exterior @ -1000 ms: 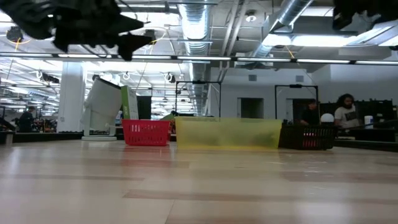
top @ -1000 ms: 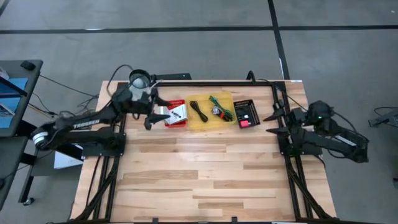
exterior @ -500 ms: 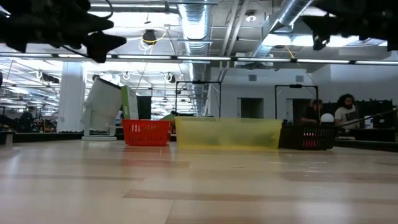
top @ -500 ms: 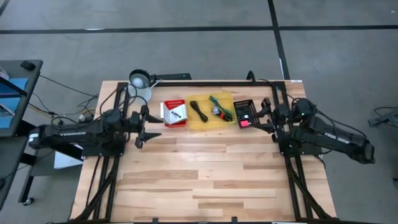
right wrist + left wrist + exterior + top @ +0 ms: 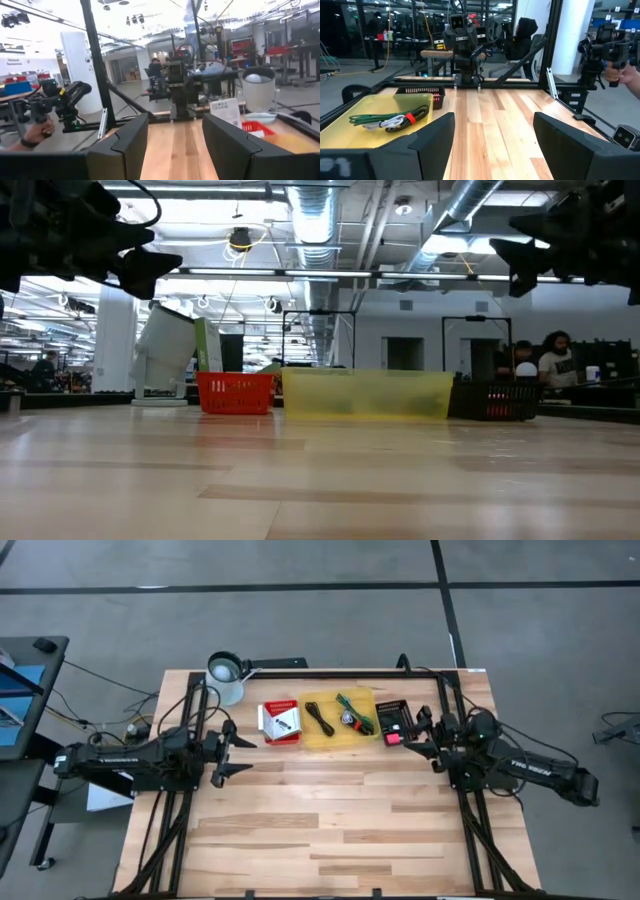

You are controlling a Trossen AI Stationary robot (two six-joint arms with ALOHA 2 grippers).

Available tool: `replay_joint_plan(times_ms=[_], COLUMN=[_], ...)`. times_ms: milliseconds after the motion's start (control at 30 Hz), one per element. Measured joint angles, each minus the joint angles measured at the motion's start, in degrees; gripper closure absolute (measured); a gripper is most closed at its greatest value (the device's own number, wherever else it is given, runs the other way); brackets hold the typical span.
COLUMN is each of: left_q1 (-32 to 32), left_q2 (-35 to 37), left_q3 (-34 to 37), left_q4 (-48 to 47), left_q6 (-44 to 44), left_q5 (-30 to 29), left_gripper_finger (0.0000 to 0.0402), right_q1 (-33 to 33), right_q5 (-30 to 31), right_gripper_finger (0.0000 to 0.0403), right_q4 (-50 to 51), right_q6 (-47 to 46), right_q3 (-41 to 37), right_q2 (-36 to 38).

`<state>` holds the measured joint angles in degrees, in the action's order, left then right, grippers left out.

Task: Pick and place items into bin
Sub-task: Return to Home Position

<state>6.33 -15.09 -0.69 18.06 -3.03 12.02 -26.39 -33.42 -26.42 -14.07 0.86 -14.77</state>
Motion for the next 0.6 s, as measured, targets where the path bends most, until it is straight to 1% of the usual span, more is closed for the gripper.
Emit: replay_joint_plan(times_ms=[100,233,300,333,467,600], left_q1=[0.0,0.02,0.02,0.02,0.0,0.02], left_q2=[1.39,2.24,2.49,2.49,2.47,2.47], left_q3=[0.0,0.02,0.02,0.02,0.04,0.04], left_q4=[-1.19,-1.72,-2.3,-2.47,-2.95,-3.03], left_q6=[0.25,0.33,0.31,0.27,-0.24,-0.28], left_q5=[-0.24,-0.36,-0.37,-0.38,-0.41,-0.82], left_gripper_finger=[0.014,0.014,0.014,0.014,0.014,0.014], right_q1=[0.0,-0.18,-0.57,-0.76,-0.56,1.09], right_q5=[-0.56,-4.23,-4.12,-2.61,7.37,15.48], right_gripper_finger=[0.0221,0.0221,0.0221,0.0221,0.0221,0.0221], right_q4=[3.17,5.31,7.17,8.49,16.07,23.68], right_q6=[-0.02,0.77,0.81,0.83,2.03,2.05], right_q3=[-0.29,-0.3,-0.3,-0.28,-0.28,-0.26], right_q2=[1.34,3.45,5.25,6.34,10.37,13.36])
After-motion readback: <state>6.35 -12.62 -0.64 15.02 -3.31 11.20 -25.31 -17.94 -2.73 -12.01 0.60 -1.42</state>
